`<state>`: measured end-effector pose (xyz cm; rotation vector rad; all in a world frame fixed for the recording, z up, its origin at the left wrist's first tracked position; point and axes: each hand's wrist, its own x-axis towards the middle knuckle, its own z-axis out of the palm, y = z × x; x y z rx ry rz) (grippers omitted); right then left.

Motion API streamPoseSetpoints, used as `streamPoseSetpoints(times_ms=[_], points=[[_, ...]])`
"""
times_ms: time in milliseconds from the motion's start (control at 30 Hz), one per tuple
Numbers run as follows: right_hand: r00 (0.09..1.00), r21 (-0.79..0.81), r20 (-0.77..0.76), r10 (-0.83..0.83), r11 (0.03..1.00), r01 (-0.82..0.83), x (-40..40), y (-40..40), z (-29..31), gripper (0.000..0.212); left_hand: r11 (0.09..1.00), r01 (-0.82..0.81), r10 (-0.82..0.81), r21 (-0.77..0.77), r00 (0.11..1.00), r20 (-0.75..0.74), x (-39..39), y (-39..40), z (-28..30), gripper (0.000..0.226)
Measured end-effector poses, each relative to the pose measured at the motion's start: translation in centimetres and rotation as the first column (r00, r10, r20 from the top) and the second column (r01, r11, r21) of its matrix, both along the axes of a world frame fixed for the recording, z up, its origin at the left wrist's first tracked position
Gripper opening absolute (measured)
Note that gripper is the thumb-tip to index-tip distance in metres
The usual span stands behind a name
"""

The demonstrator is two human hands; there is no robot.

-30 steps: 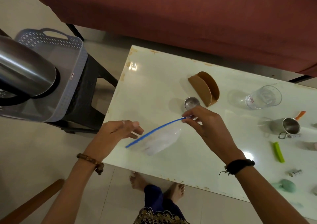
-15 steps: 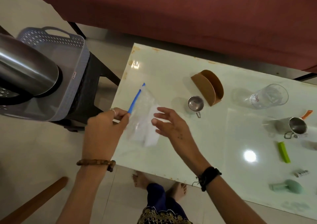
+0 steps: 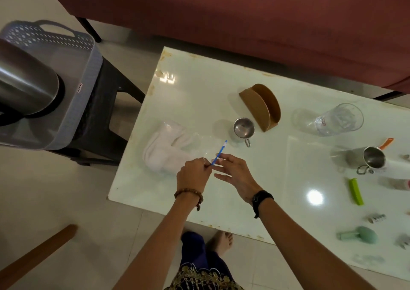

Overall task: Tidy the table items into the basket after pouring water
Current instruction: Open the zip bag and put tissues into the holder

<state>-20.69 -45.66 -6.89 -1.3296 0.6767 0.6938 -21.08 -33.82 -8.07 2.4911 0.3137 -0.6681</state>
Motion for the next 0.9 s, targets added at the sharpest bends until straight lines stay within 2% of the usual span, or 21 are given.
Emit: streamPoseSetpoints(times_ms=[133,233,367,500,667,800,900], points=[[0.997,-0.016,-0.063,-0.038,0.999,0.037,-1.3,-1.3,-2.2,0.031,0.977,-0.148,0.130,-0.155,0.984,-0.120,-0.2,-0.5,-2.7,0.018],[0.995,-0.030,-0.077,-0.056,0.998,0.054,-2.0,-1.4,-3.6,0.028,0.942,-0.217,0.165,-0.255,0.964,-0.208,-0.4,-0.4,-4.5,0.016],[0.995,-0.141,-0.094,-0.043,0.990,0.029,-2.6,-1.2,-5.2,0.021,0.903,-0.287,0.199,-0.321,0.939,-0.280,-1.0,0.0,-6.0,0.018],[0.998,-0.313,-0.070,-0.008,0.950,-0.015,-3.1,-1.1,-6.1,0.018,0.884,-0.261,0.198,-0.388,0.961,-0.196,-1.6,0.4,-6.3,0.026],[0.999,-0.485,-0.048,-0.002,0.874,-0.022,-3.3,-1.1,-6.3,0.014,0.915,-0.129,0.174,-0.382,0.981,0.086,-2.4,1.0,-6.0,0.019],[0.996,-0.645,0.037,0.087,0.763,-0.043,-3.6,-0.3,-5.9,0.005,0.861,-0.169,0.217,-0.480,0.975,0.046,-2.5,1.5,-5.7,0.025],[0.932,-0.748,0.160,0.324,0.656,-0.100,-4.5,0.6,-5.2,0.008,0.832,-0.202,0.243,-0.517,0.970,0.013,-2.2,1.4,-5.4,0.022]])
